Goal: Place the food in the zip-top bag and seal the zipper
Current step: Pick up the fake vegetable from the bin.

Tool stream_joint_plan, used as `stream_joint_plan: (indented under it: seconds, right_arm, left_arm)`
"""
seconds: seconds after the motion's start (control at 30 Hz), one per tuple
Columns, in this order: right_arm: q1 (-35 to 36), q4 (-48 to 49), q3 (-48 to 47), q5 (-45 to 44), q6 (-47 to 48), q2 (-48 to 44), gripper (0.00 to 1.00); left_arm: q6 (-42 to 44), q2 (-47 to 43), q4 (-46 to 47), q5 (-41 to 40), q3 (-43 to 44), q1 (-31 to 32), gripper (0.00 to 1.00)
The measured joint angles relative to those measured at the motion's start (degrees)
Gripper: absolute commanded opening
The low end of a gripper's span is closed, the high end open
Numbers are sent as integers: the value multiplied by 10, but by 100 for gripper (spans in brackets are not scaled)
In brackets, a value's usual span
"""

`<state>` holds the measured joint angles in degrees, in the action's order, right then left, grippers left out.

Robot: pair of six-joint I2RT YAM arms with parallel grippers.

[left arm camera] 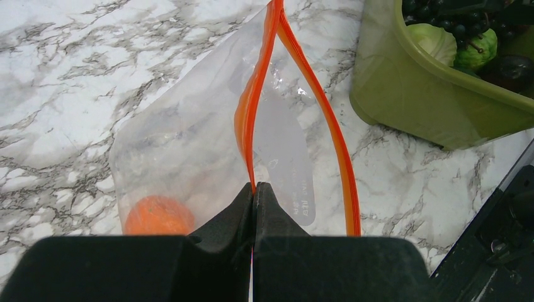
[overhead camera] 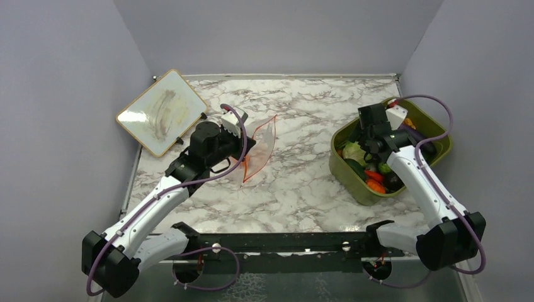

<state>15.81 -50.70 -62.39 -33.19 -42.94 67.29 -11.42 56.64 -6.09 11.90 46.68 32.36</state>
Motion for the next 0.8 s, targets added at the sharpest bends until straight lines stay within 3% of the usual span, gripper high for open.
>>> stream_joint_plan:
  seconds: [0.8]
  right_arm:
    - [-10, 5, 33, 34, -158, 92, 98]
  left_arm:
    - [6, 0, 0, -7, -3, 0, 0]
